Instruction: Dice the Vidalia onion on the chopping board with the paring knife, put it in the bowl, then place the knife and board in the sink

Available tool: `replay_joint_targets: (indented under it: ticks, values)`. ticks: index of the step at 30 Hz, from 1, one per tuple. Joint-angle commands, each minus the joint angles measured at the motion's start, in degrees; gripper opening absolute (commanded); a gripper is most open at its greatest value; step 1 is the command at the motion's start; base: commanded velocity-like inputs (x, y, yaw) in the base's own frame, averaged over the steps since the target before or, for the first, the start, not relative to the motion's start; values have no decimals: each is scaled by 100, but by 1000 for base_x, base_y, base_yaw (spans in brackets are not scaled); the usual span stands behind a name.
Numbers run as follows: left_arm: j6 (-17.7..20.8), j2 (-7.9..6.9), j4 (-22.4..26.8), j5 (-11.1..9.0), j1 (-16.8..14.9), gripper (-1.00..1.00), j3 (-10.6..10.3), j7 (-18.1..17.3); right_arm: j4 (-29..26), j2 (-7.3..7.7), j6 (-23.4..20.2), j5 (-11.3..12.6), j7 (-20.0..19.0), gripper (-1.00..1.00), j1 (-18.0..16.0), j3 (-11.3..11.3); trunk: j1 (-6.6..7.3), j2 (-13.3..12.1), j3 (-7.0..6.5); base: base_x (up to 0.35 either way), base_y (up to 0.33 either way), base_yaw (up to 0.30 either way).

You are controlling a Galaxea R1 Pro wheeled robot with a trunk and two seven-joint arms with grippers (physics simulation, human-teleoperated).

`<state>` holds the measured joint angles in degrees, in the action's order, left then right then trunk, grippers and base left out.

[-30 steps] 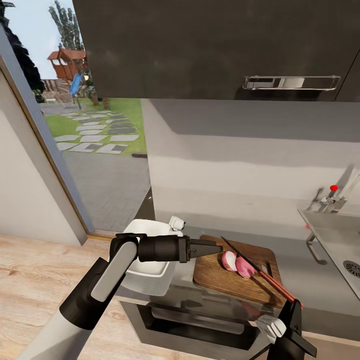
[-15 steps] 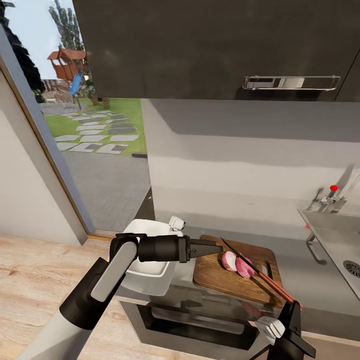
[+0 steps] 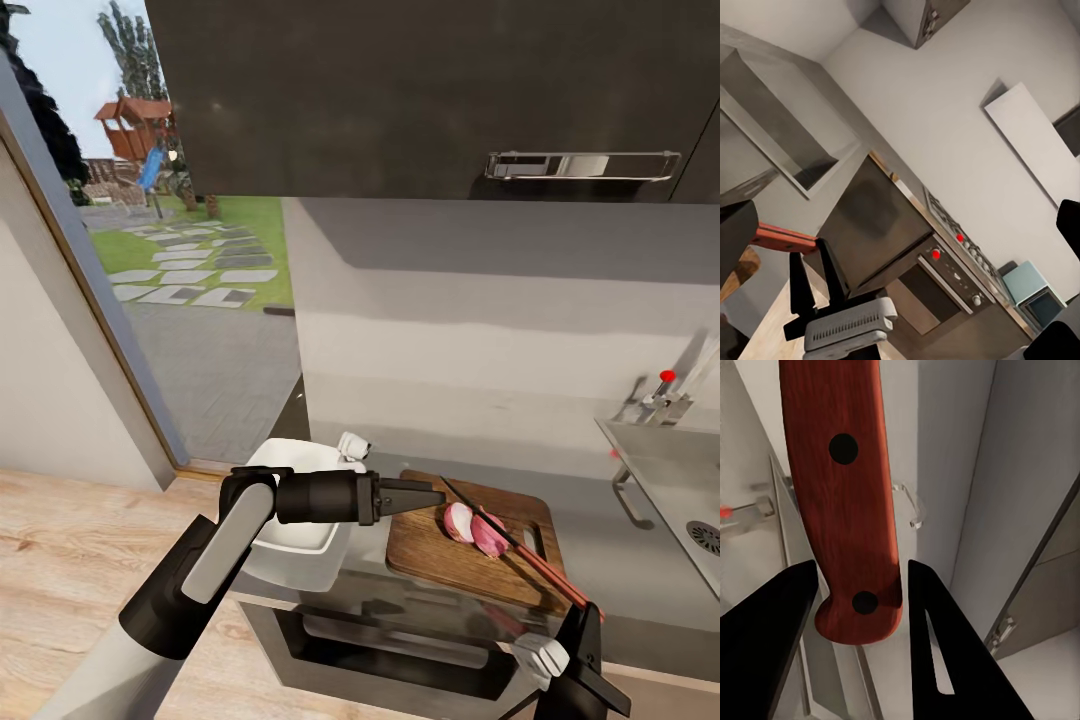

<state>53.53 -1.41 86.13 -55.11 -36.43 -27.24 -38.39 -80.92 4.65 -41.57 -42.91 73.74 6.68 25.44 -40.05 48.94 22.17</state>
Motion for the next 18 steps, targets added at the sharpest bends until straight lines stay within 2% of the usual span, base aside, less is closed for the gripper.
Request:
replay_joint_targets:
  ticks: [1,18]
  values:
    - [26,-1,0,-17,-5,100,-5,-2,-6,4,-52,-15,-1,-100,0,5,-1,5,5,0,0,0]
    - [26,1,0,-17,-5,100,-8,-2,18,1,-128,-14,-140,-100,0,5,-1,5,5,0,0,0]
